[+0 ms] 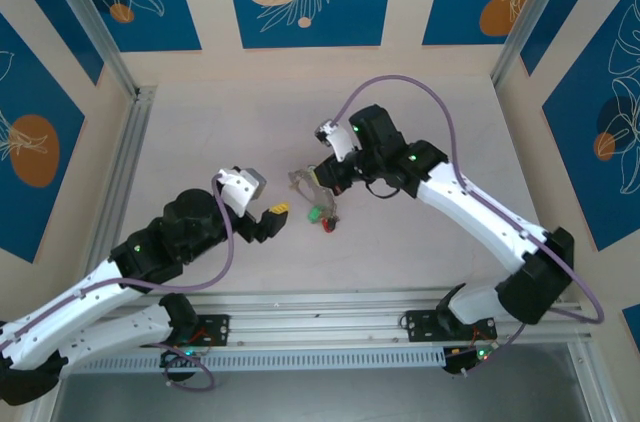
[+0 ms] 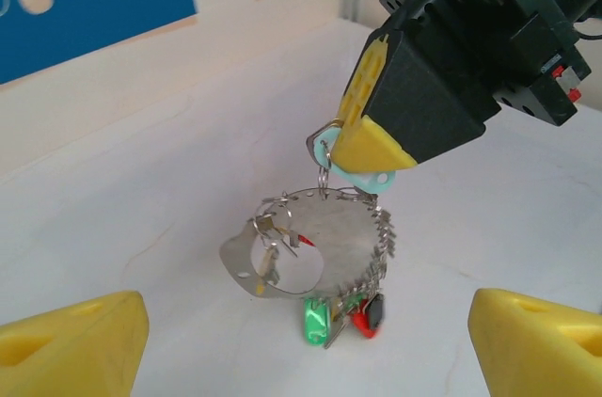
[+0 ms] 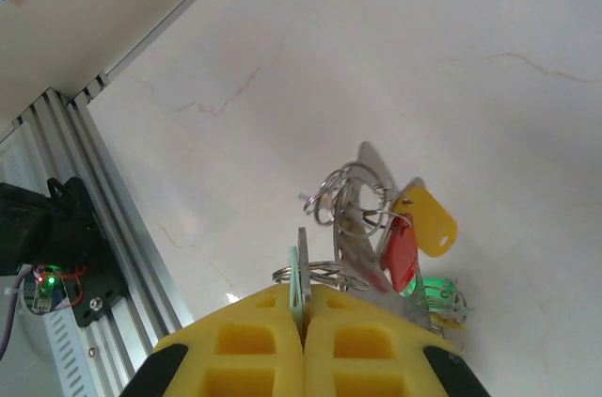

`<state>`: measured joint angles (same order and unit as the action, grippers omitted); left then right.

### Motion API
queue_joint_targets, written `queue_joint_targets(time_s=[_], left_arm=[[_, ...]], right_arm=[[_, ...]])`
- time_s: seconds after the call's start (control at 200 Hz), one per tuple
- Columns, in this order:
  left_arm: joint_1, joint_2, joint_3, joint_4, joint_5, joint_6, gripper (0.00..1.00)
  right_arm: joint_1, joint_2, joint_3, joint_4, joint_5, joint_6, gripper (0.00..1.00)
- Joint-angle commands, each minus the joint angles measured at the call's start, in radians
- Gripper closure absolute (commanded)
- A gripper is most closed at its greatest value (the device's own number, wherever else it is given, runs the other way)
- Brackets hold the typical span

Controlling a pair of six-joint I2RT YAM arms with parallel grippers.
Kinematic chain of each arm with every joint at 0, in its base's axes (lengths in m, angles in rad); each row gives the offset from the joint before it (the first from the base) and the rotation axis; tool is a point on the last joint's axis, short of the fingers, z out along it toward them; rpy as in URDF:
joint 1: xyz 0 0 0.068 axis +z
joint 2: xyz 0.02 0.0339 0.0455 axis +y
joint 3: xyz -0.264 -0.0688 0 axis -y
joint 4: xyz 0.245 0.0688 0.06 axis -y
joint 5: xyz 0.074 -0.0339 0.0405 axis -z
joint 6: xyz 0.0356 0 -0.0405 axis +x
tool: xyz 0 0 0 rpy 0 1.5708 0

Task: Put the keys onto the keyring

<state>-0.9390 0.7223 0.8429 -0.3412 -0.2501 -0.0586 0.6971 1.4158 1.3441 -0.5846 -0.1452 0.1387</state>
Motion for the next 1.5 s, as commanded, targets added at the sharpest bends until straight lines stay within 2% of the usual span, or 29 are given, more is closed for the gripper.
queue_joint_targets(time_s=[0.0,0.14,0.275,0.43,0.6,0.86,1.25,1.496], left_arm=[[0.021,-0.014,-0.008,-0.029,-0.089,-0.040,0.12],[0.043,-0.015,-0.022,-0.045,-0.112,-0.087,0.12],[0.068,-0.024,-0.028,-0.082,-0.162,-0.123,0.12],[0.103,-0.032,-0.025,-0.115,-0.178,-0.144,0.11],[0.109,-0.038,-0.022,-0.126,-0.208,-0.133,0.10],[0.113,0.000,0.005,-0.089,-0.184,-0.089,0.10],[0.113,0.130,-0.017,0.032,-0.068,-0.078,0.11],[0.114,0.188,-0.036,0.103,-0.003,-0.065,0.11]], right_arm=[[0.017,0.052,0.097,0.081,-0.092,0.017,1.00],[0.073,0.130,0.178,0.121,-0.092,0.038,1.00],[0.129,0.143,0.202,0.168,-0.072,0.073,1.00],[0.130,0.127,0.162,0.198,-0.045,0.106,1.00],[0.057,0.088,0.037,0.200,-0.048,0.143,1.00],[-0.065,0.042,-0.177,0.164,-0.065,0.142,1.00],[-0.246,-0.064,-0.267,-0.140,0.095,0.041,1.00],[-0.364,-0.025,-0.341,-0.138,0.067,0.036,0.97]])
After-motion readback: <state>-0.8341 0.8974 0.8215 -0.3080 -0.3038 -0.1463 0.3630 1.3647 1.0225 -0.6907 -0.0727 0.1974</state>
